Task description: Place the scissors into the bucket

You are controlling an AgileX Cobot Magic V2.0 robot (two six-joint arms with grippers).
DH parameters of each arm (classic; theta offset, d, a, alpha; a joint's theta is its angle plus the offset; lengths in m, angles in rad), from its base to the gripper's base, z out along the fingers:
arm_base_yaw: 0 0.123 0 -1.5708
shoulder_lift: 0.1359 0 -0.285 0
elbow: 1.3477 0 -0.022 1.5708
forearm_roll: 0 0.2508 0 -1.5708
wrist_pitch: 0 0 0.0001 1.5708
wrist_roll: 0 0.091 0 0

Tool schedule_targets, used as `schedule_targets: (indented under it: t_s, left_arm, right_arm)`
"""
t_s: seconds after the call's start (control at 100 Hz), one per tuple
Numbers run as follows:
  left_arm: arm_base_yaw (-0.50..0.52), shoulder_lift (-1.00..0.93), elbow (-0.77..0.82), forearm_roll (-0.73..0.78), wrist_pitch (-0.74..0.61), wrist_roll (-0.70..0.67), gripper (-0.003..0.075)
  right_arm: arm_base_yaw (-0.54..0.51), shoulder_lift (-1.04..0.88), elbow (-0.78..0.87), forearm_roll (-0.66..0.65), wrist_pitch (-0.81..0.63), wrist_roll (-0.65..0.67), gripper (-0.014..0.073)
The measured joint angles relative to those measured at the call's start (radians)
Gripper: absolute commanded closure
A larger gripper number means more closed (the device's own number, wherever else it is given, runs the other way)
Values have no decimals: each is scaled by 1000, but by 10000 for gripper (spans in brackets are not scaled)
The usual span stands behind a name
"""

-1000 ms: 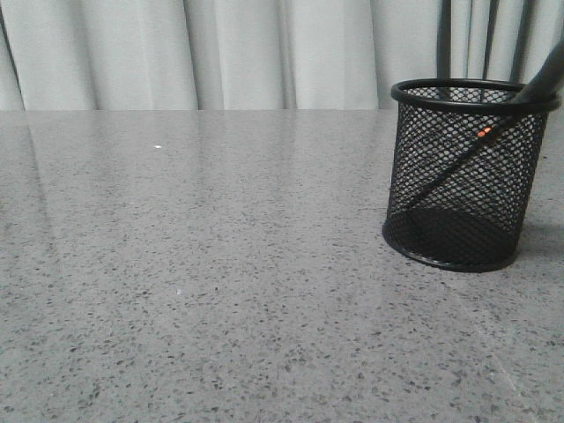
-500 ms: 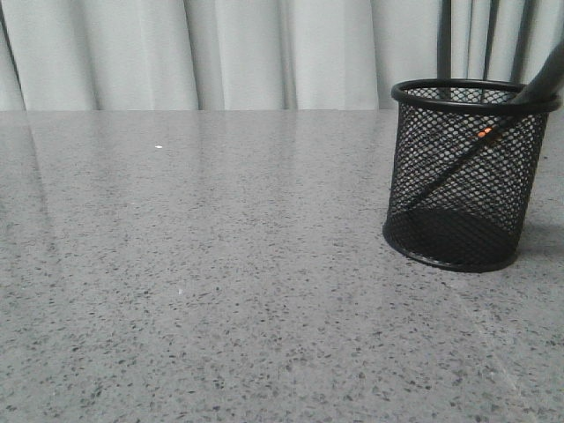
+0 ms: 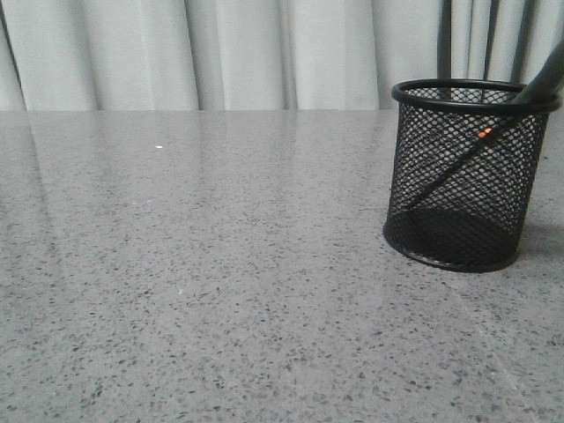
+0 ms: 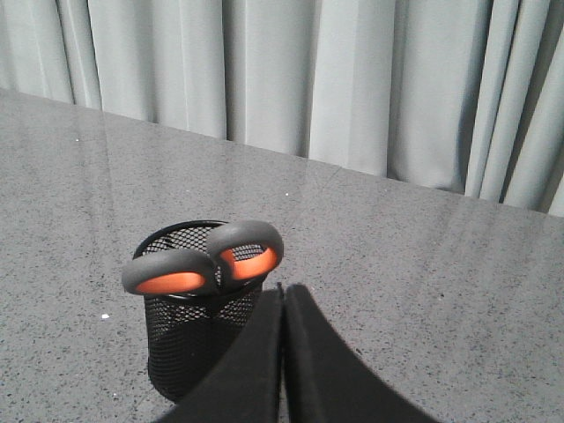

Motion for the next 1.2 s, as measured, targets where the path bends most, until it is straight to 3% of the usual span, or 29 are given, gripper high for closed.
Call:
schedule_targets:
  t_s: [0.24, 1.2]
  left_arm:
    - [155, 0, 0, 77, 215, -69, 741]
    - [177, 0, 0, 117, 227, -74, 741]
  right_arm:
    - [0, 0, 0, 0, -1, 0, 638]
    - [0, -2, 0, 0, -1, 0, 638]
